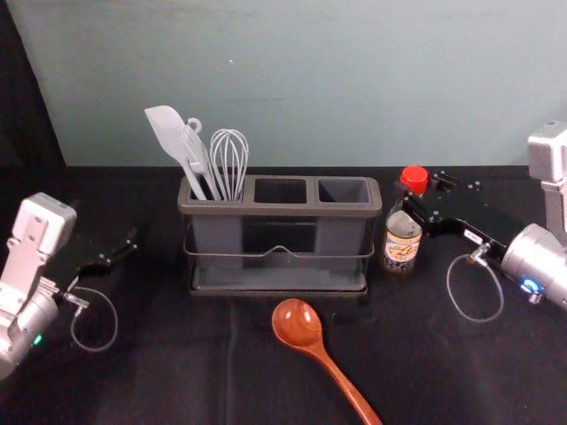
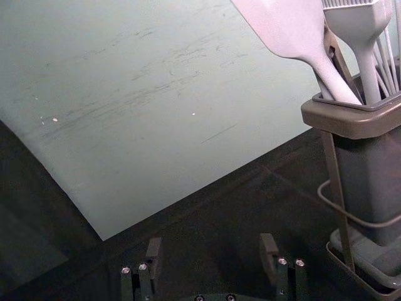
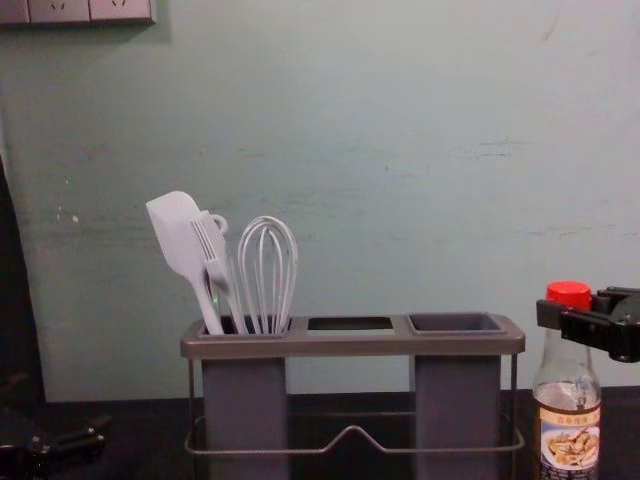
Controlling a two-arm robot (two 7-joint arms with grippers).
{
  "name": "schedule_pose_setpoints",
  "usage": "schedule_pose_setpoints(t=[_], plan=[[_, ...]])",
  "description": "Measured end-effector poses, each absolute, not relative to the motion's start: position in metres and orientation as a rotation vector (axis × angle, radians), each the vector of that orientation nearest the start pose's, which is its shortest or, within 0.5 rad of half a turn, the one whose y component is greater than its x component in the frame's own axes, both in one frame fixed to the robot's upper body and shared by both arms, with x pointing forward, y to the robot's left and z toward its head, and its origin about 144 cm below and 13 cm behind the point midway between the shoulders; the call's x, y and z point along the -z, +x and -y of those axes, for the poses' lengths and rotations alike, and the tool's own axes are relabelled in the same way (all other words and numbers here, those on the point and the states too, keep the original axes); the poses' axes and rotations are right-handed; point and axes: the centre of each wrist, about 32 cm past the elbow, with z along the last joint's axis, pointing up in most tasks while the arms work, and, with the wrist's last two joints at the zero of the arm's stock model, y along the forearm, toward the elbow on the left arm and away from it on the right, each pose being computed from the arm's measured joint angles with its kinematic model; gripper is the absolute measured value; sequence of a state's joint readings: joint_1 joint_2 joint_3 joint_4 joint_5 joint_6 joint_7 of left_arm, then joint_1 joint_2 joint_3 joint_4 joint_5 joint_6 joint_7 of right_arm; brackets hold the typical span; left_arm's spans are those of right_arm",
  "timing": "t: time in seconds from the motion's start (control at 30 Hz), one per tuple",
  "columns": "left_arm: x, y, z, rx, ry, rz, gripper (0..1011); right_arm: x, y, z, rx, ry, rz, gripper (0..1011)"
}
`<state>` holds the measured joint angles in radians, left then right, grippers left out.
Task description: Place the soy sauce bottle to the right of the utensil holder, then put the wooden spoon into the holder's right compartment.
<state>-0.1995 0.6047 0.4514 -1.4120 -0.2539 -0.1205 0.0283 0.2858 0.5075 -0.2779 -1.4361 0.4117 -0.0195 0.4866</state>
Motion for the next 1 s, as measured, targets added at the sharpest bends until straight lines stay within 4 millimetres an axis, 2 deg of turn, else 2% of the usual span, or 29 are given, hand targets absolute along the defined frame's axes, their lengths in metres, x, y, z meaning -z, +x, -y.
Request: schedule_pose_setpoints(t=[1.0], plan=[[-1.1398, 0.4886, -0.3097, -1.248, 0.304, 0.285, 1011, -1.1962, 0.5270, 0.3179, 0.931, -0.102, 0.078, 382]])
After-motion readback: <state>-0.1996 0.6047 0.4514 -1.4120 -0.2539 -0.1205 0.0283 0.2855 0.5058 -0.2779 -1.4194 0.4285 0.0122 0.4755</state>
